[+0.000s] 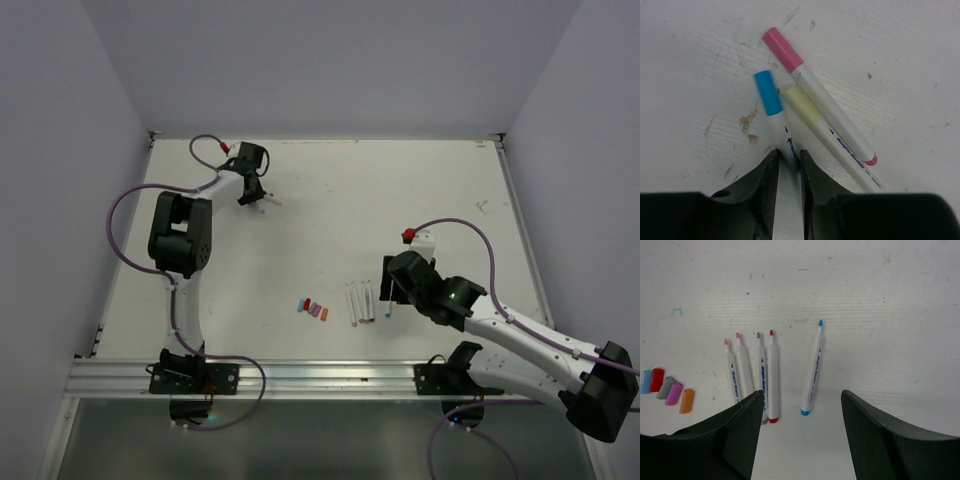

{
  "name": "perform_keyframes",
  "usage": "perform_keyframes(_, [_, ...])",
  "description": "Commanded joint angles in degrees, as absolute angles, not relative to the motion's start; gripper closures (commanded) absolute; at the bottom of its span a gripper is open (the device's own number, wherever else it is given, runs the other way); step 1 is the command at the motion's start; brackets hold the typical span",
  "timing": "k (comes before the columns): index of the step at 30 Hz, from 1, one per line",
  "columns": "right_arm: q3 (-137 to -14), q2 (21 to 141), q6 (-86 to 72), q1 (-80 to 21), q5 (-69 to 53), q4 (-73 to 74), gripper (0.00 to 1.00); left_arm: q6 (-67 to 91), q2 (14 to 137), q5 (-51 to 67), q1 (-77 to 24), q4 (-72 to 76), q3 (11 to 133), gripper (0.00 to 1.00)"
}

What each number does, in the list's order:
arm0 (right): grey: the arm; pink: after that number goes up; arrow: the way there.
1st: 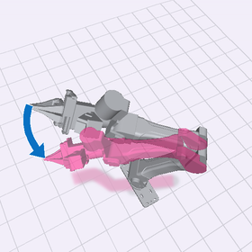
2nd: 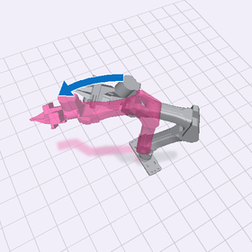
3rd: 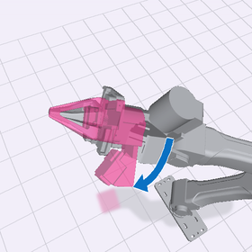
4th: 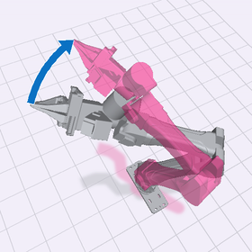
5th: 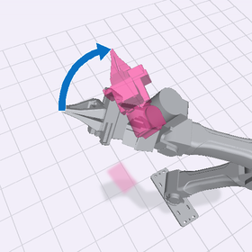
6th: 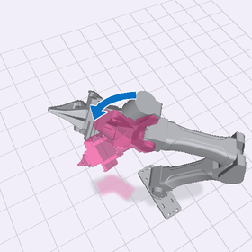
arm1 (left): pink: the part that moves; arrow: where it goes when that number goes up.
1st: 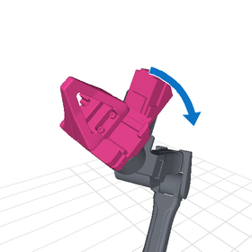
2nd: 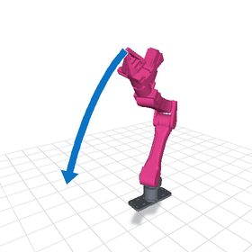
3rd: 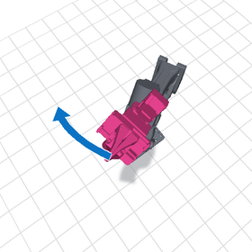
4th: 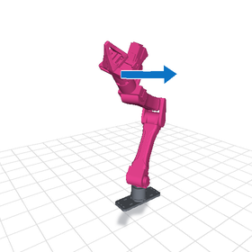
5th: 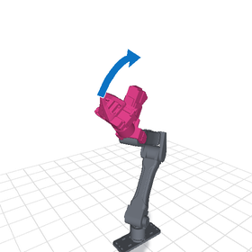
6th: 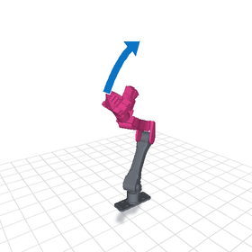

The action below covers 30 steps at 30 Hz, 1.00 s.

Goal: Open the pen caps

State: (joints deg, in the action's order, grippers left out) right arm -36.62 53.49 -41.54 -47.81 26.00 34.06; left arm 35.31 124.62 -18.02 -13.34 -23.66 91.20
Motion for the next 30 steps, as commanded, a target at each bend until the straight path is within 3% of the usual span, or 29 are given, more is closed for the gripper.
perform_keyframes(1, [-37.18,52.73,-42.01,-47.64,26.63,34.80,0.33,32.87,125.42,-19.78,-12.92,-25.84,87.46,0.75])
perform_keyframes(2, [-37.26,52.91,-42.01,-47.55,26.54,34.89,0.33,32.78,125.33,-19.86,-12.92,-25.93,86.84,0.89])
perform_keyframes(4, [-37.44,53.35,-41.92,-47.55,25.84,34.72,0.33,32.78,123.24,-19.16,-12.92,-25.06,83.69,1.00])
perform_keyframes(18, [-39.64,57.21,-35.60,-47.64,9.59,25.23,0.34,40.34,86.68,-10.83,-14.76,-10.82,48.80,1.00])
perform_keyframes(26, [-39.55,57.22,-36.48,-47.64,5.11,20.84,0.34,40.17,78.58,-4.32,-17.14,-6.61,47.11,1.00])
perform_keyframes(30, [-39.73,58.62,-35.69,-47.64,0.29,17.07,0.34,40.60,75.59,6.40,-18.10,1.12,44.31,1.00])
